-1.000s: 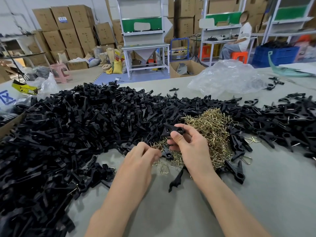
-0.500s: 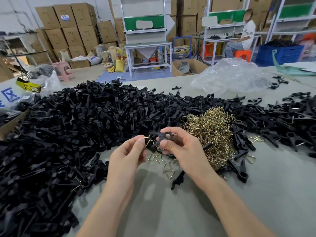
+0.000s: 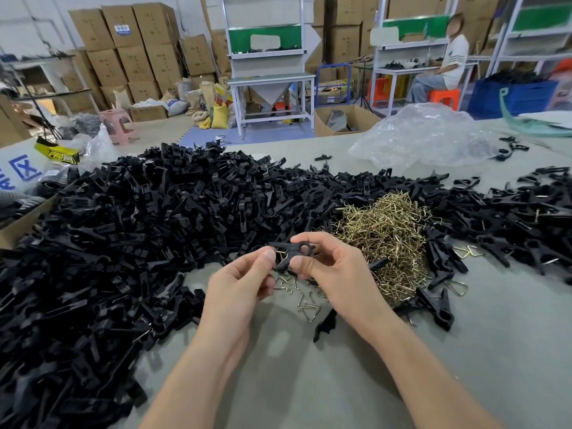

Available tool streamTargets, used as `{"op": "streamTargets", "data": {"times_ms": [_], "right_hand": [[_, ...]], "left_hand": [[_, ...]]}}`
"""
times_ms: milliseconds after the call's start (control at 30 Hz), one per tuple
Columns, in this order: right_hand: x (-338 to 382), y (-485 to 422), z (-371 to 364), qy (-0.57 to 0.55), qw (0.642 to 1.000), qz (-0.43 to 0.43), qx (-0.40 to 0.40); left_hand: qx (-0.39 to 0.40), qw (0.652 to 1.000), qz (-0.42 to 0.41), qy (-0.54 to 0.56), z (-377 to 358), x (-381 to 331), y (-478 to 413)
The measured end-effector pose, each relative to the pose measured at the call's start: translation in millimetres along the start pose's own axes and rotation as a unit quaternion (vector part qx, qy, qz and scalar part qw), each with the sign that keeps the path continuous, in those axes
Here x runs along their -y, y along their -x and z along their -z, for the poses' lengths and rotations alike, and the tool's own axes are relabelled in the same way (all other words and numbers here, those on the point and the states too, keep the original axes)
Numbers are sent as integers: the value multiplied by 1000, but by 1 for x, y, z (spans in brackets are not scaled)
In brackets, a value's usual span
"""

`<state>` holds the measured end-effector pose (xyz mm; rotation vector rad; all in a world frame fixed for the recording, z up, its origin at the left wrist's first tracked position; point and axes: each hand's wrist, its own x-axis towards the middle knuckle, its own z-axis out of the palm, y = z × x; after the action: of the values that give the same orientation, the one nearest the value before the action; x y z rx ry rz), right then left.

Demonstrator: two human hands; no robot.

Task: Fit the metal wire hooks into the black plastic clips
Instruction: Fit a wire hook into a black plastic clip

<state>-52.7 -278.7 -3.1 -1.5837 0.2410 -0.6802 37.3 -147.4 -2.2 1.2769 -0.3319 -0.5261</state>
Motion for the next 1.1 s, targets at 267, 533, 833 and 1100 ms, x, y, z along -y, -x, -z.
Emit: {"op": "streamTargets", "data": {"times_ms": [267, 533, 833, 1100], "right_hand": [[-7, 1, -5, 65, 998, -2, 15], [-4, 6, -10, 148, 988, 32, 37], [-9, 7, -13, 146, 985, 56, 75], [-3, 10, -13, 92, 989, 43, 107]], "left_hand": [[8, 996, 69, 49, -8, 5, 1], [122, 985, 109, 57, -12, 5, -1], [164, 978, 129, 26, -10, 1, 5], [203, 971, 129, 0, -10, -4, 8]]}}
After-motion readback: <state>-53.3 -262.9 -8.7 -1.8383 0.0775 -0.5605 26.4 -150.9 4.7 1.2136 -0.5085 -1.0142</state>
